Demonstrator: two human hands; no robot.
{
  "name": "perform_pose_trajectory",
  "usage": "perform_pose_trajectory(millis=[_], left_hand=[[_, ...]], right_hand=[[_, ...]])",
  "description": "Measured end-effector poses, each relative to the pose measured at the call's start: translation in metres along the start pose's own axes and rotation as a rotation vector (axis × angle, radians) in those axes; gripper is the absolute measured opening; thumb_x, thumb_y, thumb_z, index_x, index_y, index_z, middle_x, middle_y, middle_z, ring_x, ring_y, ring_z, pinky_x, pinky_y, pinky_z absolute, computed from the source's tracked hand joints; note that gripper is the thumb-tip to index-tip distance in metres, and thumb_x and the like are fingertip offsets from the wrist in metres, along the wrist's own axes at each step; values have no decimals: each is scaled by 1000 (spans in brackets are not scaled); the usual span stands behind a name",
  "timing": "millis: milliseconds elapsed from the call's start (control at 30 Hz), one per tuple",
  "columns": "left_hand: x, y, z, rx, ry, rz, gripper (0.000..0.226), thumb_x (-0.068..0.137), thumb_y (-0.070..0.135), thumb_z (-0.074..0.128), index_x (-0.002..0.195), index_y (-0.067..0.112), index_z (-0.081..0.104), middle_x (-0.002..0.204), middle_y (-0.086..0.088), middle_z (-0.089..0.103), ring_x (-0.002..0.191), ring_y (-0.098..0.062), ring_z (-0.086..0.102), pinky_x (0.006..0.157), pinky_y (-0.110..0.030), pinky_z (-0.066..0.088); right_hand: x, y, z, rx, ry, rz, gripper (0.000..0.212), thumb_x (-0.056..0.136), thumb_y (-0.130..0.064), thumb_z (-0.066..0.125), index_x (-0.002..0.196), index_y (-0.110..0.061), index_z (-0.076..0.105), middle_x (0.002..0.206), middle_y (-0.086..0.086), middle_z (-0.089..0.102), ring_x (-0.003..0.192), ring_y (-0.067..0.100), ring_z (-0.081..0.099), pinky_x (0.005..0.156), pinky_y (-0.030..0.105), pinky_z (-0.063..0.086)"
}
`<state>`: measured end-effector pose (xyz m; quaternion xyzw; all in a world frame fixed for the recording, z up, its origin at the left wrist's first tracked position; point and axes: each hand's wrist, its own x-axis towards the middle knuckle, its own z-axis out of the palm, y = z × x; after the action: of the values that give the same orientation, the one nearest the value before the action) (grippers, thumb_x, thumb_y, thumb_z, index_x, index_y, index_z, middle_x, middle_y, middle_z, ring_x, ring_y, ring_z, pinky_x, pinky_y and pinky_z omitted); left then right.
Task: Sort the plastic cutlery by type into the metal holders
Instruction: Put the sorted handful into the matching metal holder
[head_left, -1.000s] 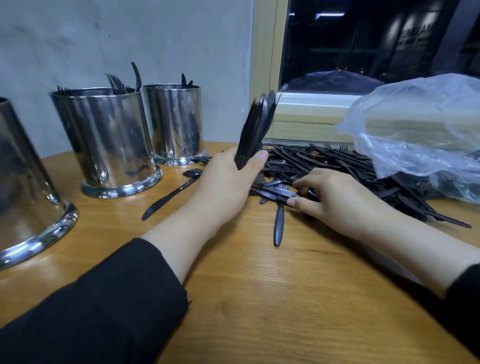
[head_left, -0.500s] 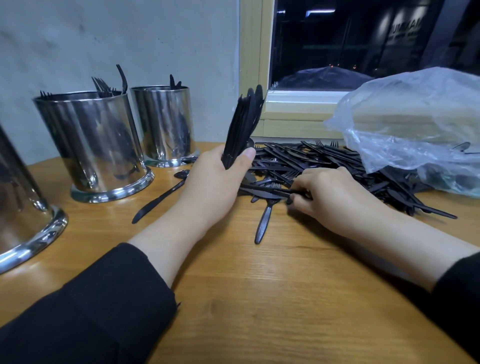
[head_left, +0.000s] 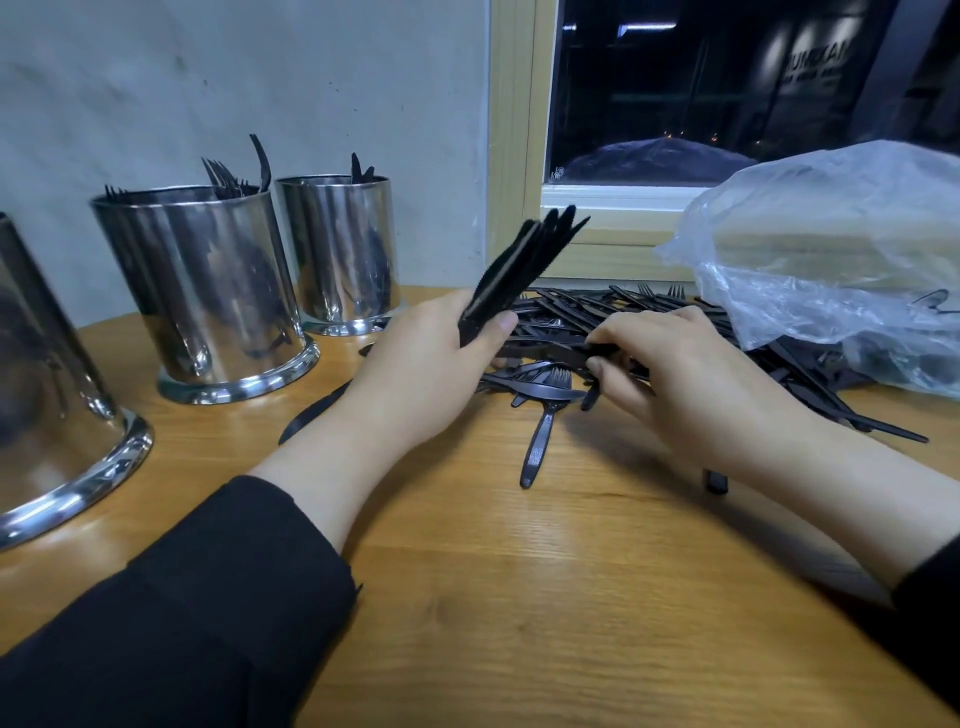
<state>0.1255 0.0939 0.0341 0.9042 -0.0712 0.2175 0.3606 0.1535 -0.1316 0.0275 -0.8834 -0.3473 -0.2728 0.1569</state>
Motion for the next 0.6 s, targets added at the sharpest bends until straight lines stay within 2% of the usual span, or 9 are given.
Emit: perform_pose_trajectory(millis=[100,200,233,267,300,367,433,533,600], left_hand=[[-3,0,-1,14,-117,21,18,103,47,50,87,40,55,73,13,66,65,-1,58,58,-22,39],[-4,2,-1,-8,-163,22,17,105,44,50,88,45,54,64,38,57,62,14,53,51,-9,35],[-3,2,-2,-9,-161,10,19,105,44,50,87,42,55,58,38,54,57,13,51,48,-10,34],[-2,0,-3,-10,-146,-3,19,105,45,50,88,38,57,54,30,54,52,7,50,46,-12,32],[-1,-2,-4,-17,-117,-22,20,104,45,51,90,34,60,51,19,53,48,1,48,46,-15,30],[1,-7,-6,-107,-40,-79,26,103,44,53,91,22,61,54,9,48,48,-10,48,49,-24,38],[1,-9,-6,-356,-3,-181,26,102,39,58,89,17,58,60,1,47,48,-15,47,49,-28,44],[0,-5,-1,-730,-90,-344,23,99,33,65,89,17,53,66,1,48,49,-14,43,45,-27,41],[-2,-2,4,-841,-190,-416,23,98,31,68,88,18,52,63,2,45,47,-12,38,41,-23,34]], right_hand=[[0,-2,-1,92,-4,12,19,96,-33,56,111,-25,63,87,-13,66,81,2,54,78,24,37],[-1,-1,-1,195,-8,85,45,96,-29,61,140,-33,52,93,-16,68,89,2,59,78,12,41],[-1,0,-1,199,6,93,52,96,-29,61,146,-32,47,94,-18,66,90,-1,57,78,10,40],[-2,3,1,195,35,85,56,96,-27,62,149,-30,45,94,-19,64,89,-4,56,78,7,38],[-2,6,1,183,72,66,55,96,-25,62,148,-26,47,95,-18,64,88,-4,55,79,5,36],[-1,11,1,165,133,18,42,97,-19,61,139,-17,59,98,-8,65,88,1,55,83,5,37],[1,12,-1,179,162,-41,27,97,-13,61,122,-13,69,100,-1,65,95,13,59,87,15,43],[1,6,-1,159,215,-158,17,97,-12,60,107,-11,73,102,0,63,99,20,56,89,32,45],[1,1,0,108,267,-210,18,96,-16,59,105,-13,74,99,2,58,96,23,51,84,43,43]])
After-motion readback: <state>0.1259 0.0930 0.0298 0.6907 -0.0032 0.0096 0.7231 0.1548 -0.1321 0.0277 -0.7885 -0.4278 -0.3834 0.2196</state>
